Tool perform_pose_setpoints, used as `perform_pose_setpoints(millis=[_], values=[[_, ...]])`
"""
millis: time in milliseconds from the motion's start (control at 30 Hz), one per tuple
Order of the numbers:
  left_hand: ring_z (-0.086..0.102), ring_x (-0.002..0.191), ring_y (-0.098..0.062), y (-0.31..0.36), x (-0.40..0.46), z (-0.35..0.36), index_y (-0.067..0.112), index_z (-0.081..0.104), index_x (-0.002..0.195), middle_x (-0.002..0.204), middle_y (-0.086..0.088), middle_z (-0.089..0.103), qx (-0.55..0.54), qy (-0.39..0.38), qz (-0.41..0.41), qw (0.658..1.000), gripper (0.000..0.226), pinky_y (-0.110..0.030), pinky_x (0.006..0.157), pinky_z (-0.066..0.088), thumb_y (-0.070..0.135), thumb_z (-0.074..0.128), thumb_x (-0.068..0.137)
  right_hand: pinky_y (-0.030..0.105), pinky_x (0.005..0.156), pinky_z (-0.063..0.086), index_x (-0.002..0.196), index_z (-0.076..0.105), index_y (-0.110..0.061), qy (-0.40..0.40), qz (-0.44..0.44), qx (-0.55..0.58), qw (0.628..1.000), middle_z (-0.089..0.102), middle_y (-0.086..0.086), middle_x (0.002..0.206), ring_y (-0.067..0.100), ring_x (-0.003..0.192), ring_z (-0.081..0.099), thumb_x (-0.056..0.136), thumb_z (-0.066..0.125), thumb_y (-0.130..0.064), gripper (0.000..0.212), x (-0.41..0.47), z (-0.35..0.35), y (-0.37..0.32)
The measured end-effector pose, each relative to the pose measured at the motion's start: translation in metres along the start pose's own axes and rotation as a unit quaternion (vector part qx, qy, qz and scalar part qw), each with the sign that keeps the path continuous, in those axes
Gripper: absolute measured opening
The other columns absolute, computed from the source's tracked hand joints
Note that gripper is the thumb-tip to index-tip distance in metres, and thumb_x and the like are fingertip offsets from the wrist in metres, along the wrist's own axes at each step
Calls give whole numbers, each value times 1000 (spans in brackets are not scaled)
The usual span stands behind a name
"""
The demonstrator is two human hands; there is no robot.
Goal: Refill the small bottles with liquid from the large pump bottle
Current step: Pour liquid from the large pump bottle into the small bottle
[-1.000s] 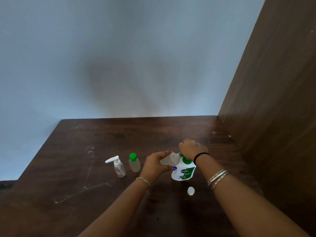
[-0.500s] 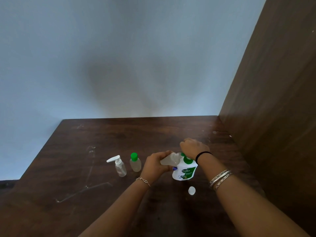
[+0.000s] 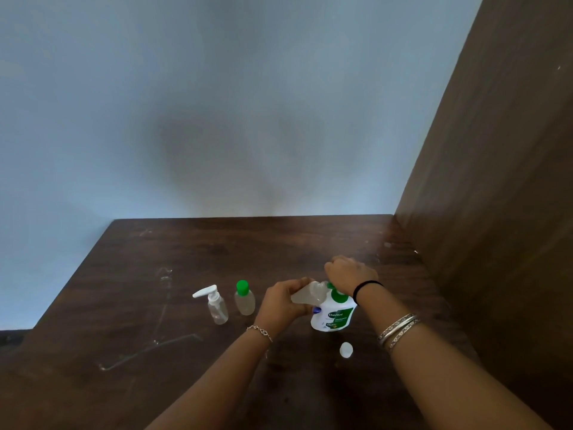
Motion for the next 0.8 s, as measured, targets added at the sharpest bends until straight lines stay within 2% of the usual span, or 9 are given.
perform_pose_setpoints(millis=[67,167,300,400,500,633,800], values=[[53,100,3,1,0,0,18,63,115,101,15,61,-1,-1,2,1000,55,10,71,32,16,81,63,40,88,39,112,55,-16,3,2,2,1000,56,12,125,30,108,55,91,29,-28,35,0,0,0],[53,99,3,1,0,1,18,63,115,103,12,63,6,-3,3,1000,55,10,71,32,17,81,63,40,91,39,114,56,-16,6,16,9,1000,56,13,126,31,109,55,91,30,-28,37,0,1,2],[53,96,5,1,-1,1,18,62,115,102,13,62,5,-1,5,1000,54,10,70,32,15,80,64,37,82,37,114,57,-15,7,22,7,1000,58,14,122,29,103,55,92,31,-28,36,0,3,2],[53,92,9,1,-3,0,18,63,114,99,15,61,-4,0,4,1000,53,9,69,33,15,80,64,37,83,37,113,55,-14,-1,11,12,1000,57,14,122,30,106,55,92,30,-27,36,1,2,1],[55,95,5,0,-2,0,20,64,113,100,13,64,-2,2,3,1000,53,7,71,35,17,81,62,41,88,41,111,54,-11,-14,-27,-15,999,55,13,125,32,108,54,90,29,-22,35,1,1,-2],[54,96,4,1,-1,0,19,63,114,98,15,61,-6,-1,5,1000,53,8,71,34,16,81,63,44,89,46,117,55,-3,-7,-25,-7,1000,54,19,125,36,114,53,96,33,-11,32,0,-1,-4],[53,98,3,0,1,1,18,62,116,103,14,61,-2,-4,3,1000,55,9,72,34,16,80,64,40,91,40,115,55,-13,-10,-3,6,1000,55,12,126,32,110,54,91,30,-24,36,2,2,-1]])
Point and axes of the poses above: each hand's wrist, its own x-axis towards the middle knuckle, its own z-axis out of the palm, y = z × x, the point moved 4 cm from there along x, towards the middle knuckle
